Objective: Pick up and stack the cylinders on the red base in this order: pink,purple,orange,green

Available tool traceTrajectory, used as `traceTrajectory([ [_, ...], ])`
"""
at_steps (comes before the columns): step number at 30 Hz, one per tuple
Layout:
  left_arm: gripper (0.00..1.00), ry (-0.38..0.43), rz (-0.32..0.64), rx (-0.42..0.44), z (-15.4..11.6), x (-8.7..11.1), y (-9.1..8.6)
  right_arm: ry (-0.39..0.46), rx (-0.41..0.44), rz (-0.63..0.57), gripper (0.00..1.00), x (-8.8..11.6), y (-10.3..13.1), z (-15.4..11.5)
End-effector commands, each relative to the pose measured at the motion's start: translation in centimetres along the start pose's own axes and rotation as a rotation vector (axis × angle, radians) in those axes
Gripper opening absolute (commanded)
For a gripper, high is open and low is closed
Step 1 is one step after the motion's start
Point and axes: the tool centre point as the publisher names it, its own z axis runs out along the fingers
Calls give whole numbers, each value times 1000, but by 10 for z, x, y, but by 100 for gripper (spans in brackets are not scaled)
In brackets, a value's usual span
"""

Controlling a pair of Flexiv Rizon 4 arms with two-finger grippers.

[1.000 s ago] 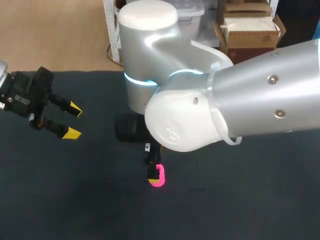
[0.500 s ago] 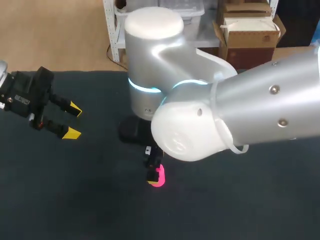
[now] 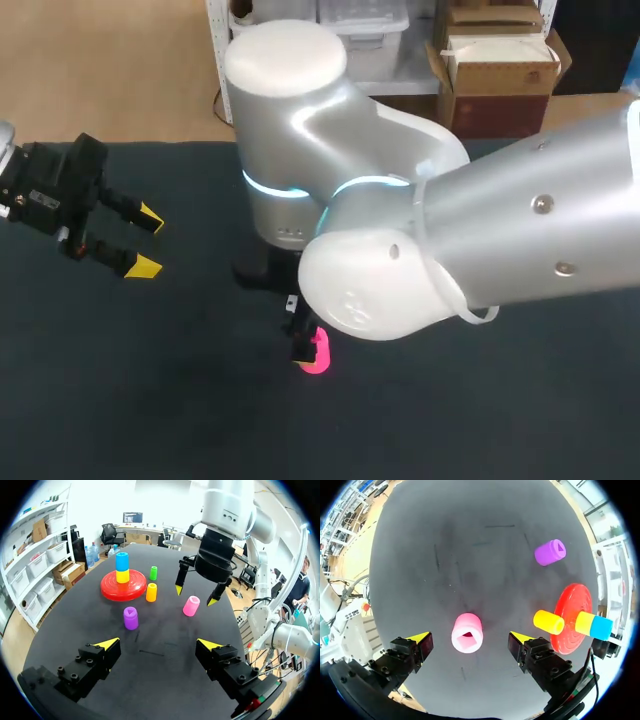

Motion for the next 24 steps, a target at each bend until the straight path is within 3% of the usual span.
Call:
traceTrajectory([
  [1, 100, -3, 3, -1, 0, 2, 0, -13, 4, 0, 100, 3, 2, 6],
  [4, 100, -3, 3, -1, 0, 2, 0, -13, 1, 0, 96, 2, 3, 8],
  [8, 100, -3, 3, -1, 0, 2, 0, 5, 3, -2, 80, 1, 2, 10],
  [9, 100, -3, 3, -1, 0, 2, 0, 9, 5, -2, 71, 1, 2, 10],
  [10, 100, -3, 3, -1, 0, 2, 0, 10, 6, -2, 56, 0, 2, 11],
  [12, 100, -3, 3, -1, 0, 2, 0, 12, 8, 2, 35, -1, 1, 11],
  [14, 100, -3, 3, -1, 0, 2, 0, 13, 11, 4, 0, -2, 1, 10],
  [19, 100, -3, 3, -1, 0, 2, 0, -17, 10, 14, 0, -1, -1, -4],
  [24, 100, -3, 3, -1, 0, 2, 0, -118, 5, 57, 0, 4, -20, -52],
])
